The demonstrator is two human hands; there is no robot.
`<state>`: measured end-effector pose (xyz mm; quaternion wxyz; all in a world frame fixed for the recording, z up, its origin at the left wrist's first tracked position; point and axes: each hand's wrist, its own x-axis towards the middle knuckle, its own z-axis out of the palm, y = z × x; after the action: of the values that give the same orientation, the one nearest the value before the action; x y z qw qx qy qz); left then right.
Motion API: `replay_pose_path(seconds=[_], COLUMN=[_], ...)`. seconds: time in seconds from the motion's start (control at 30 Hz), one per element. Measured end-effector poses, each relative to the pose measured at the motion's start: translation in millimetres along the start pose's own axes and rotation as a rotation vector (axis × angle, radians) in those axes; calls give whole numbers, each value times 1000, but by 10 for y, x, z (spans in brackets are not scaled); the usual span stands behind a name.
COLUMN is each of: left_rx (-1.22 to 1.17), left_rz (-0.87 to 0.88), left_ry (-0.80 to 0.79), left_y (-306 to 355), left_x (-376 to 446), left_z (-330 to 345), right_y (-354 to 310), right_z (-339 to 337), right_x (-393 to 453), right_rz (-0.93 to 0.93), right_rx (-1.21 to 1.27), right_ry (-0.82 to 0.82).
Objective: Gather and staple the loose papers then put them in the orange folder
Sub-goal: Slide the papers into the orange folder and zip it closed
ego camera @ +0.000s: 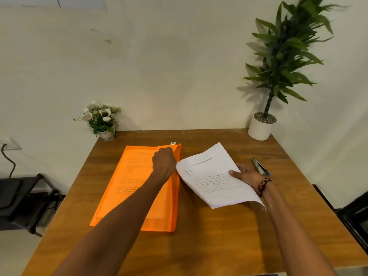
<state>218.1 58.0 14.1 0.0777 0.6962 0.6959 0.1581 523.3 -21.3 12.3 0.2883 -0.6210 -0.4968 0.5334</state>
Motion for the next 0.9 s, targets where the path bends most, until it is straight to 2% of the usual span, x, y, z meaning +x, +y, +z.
replay_pose_path(seconds=[0.13,0.23,0.33,0.57,0.77,0.9], left_rx=[89,103,123,201,240,249], left_rz=[67,102,153,236,263,268], left_ry=[-73,-102,-103,-122,-154,-268], left_y=[5,42,92,220,193,119], left_x=[84,75,28,-81,-101,-49], left_z=[-115,-194,-266,-224,-283,-402], right_y=[-115,-218,-239,-222,-129,-140], right_z=[271,472,629,1104,1167,1145], right_x=[53,91,190,266,246,231], right_rz=[2,-38,-105,-149,-305,-361], right_rx=[-14,-117,-156,-16,-304,-410], right_ry=[-59,-54,17,258,403,423])
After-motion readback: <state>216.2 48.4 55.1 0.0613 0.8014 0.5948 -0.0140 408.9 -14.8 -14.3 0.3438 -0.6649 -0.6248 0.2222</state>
